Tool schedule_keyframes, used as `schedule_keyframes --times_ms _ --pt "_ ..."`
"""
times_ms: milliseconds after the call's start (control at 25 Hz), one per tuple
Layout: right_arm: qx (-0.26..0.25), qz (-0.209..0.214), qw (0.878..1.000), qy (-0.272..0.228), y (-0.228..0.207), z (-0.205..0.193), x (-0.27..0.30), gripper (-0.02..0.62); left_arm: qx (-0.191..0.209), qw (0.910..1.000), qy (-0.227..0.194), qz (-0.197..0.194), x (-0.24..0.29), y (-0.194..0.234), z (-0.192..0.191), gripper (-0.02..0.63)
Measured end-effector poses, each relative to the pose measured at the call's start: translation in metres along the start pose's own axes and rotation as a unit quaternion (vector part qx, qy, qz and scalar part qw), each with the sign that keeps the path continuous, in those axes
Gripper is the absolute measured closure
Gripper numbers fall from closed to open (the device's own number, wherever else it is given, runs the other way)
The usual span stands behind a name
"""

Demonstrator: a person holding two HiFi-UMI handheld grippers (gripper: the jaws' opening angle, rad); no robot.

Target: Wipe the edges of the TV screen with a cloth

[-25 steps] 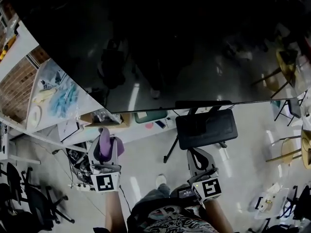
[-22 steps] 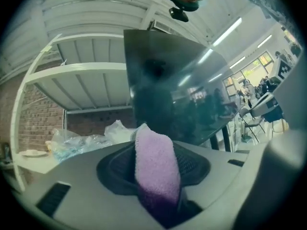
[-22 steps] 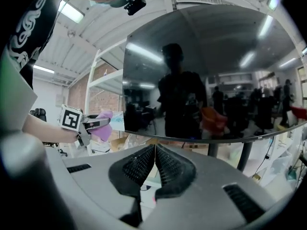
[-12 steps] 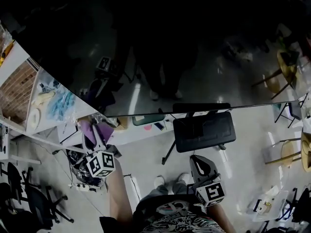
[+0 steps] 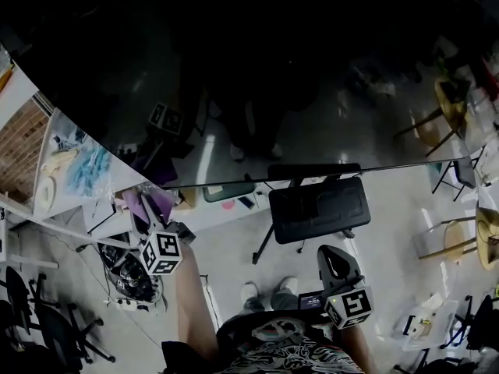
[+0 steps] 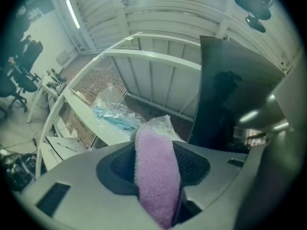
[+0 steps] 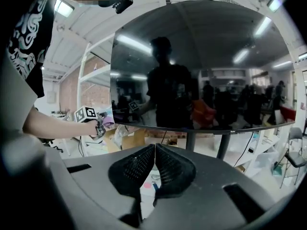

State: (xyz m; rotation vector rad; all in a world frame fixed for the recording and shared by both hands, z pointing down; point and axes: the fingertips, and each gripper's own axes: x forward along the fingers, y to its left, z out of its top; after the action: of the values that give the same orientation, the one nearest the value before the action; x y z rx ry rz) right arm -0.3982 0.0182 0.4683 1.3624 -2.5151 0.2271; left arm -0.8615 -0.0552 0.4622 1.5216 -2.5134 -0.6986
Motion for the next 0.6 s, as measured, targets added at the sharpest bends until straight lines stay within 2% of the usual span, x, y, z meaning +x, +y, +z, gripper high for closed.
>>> schedule_keyframes --times_ms 240,440,600 --pt "-0.003 -0.012 1.000 0.028 0.019 -0.012 -0.008 0.566 -0.057 0.9982 -0.018 0.007 0.006 -0.005 -0.016 0.416" --pt "0.010 -0.036 0.998 0.042 0.034 -0.017 -0.008 0.566 -0.084 0.9962 -0.021 0.007 0.018 -0.006 -0.023 0.422" --pt "0.013 -0.061 0.997 0.037 0.044 -0.015 -0.004 0.566 -0.090 0.9958 -0.014 -0.007 0.020 -0.004 -0.025 0.422"
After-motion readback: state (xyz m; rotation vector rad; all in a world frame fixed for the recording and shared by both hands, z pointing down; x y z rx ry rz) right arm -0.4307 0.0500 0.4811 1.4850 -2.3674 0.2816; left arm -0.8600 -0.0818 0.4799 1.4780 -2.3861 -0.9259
